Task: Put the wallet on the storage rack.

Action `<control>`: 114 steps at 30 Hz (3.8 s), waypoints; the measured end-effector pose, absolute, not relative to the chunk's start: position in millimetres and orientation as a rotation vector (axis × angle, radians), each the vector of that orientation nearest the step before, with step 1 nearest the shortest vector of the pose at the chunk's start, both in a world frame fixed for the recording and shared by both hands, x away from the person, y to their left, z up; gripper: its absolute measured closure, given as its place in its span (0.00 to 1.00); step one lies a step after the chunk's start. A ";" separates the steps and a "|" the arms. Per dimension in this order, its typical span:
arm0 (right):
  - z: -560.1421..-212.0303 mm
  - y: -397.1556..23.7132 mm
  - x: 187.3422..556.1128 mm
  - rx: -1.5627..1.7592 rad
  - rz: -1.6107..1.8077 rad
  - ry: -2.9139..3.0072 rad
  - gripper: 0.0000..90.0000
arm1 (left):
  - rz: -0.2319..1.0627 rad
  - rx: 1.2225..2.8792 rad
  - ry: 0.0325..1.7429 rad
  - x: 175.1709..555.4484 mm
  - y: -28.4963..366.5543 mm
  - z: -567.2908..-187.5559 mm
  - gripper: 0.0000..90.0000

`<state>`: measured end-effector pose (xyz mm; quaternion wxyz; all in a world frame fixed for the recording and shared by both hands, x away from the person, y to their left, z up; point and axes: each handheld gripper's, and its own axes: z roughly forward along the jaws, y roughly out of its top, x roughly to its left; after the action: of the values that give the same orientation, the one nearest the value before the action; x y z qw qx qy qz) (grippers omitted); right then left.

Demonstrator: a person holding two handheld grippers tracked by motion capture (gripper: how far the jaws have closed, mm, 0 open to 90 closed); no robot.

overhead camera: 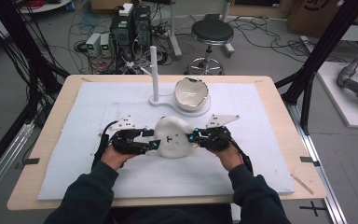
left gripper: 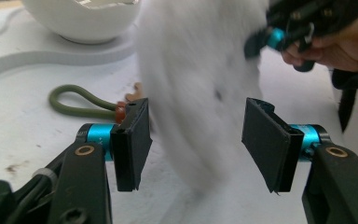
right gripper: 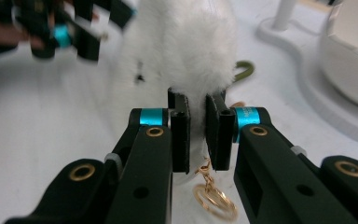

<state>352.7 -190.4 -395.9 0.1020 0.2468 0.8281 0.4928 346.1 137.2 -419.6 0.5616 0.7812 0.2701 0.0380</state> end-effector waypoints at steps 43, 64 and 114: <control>-382.2 -192.6 351.7 0.535 1.576 2.426 0.49 | 0.162 1.931 0.396 337.0 122.8 -409.6 0.85; -379.9 -190.8 349.5 0.418 1.538 2.560 0.84 | 0.189 1.894 0.557 343.9 128.5 -410.6 0.61; -257.8 -181.2 486.8 0.515 1.118 2.285 0.84 | 0.448 1.699 0.872 359.4 206.1 -410.7 0.29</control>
<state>486.8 -181.2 -257.8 0.2699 0.1911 0.8478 0.4147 359.4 206.1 -410.7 0.5563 0.7198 0.3693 0.1897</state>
